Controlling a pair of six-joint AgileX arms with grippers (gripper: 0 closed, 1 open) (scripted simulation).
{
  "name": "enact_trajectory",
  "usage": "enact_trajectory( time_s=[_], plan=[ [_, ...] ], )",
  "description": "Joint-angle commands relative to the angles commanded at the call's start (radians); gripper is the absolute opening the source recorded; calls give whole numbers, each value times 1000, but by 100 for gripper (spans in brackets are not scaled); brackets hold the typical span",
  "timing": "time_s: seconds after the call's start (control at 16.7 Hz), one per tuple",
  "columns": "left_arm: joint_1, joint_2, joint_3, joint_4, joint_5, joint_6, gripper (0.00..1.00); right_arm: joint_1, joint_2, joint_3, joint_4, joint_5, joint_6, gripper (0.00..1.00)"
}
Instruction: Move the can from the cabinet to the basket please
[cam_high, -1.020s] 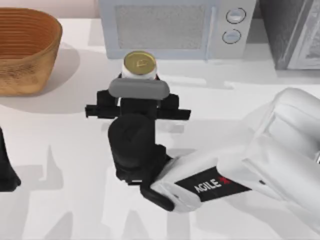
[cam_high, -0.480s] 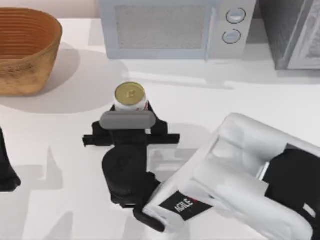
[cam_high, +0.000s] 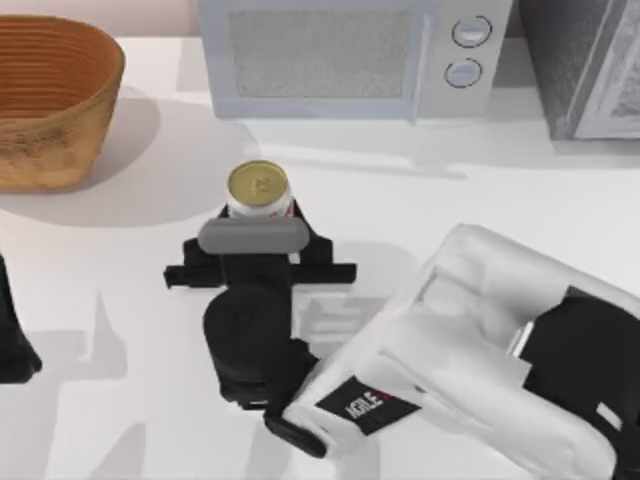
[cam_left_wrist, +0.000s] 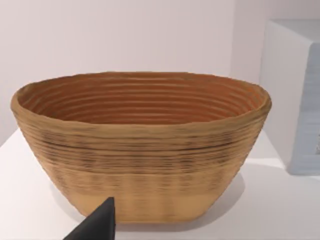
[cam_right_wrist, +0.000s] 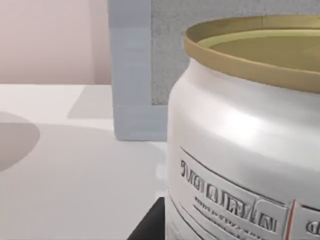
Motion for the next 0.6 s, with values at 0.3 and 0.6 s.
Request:
enact_trajectory(
  time_s=[0.3,0.6],
  plan=[
    [0,0,0,0,0,0,100,-22,34,49,-9,-26,-3,0],
    [0,0,0,0,0,0,100,-22,34,49,-9,-26,-3,23]
  ],
)
